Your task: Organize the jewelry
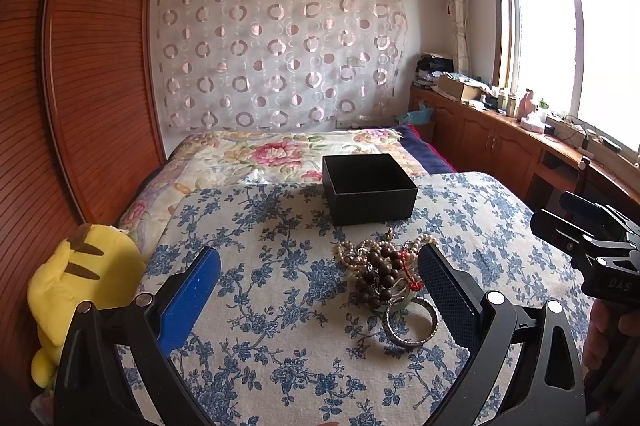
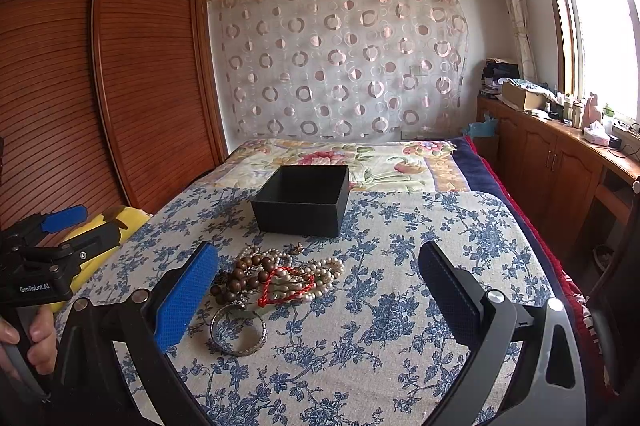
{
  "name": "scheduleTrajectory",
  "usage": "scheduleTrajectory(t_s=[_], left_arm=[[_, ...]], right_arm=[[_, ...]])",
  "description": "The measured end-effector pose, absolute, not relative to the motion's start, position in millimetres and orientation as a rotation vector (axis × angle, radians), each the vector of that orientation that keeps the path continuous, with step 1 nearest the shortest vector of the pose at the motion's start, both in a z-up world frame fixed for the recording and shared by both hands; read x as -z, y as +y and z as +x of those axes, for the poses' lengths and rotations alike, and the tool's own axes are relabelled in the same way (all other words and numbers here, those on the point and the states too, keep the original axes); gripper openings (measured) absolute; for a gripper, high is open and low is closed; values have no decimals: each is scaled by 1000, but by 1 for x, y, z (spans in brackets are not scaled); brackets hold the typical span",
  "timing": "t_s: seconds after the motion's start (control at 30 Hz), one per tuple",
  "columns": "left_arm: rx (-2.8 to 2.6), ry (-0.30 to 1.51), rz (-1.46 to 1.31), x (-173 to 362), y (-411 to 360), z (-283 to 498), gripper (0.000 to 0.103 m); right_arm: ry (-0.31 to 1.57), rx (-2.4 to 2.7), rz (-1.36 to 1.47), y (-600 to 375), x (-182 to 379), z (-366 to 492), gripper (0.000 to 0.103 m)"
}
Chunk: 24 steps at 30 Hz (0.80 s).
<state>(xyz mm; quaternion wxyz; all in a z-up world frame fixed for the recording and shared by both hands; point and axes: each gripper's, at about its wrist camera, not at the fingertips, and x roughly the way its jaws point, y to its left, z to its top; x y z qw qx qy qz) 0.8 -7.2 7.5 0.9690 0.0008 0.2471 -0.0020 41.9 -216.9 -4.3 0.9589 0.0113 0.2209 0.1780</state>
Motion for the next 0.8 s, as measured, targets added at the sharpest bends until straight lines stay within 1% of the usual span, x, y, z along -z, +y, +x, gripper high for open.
scheduleTrajectory(t_s=[0.8], left_arm=[[6,497,0,-7,-6,0,95]], right_arm=[[446,-363,24,-216,1,39,101]])
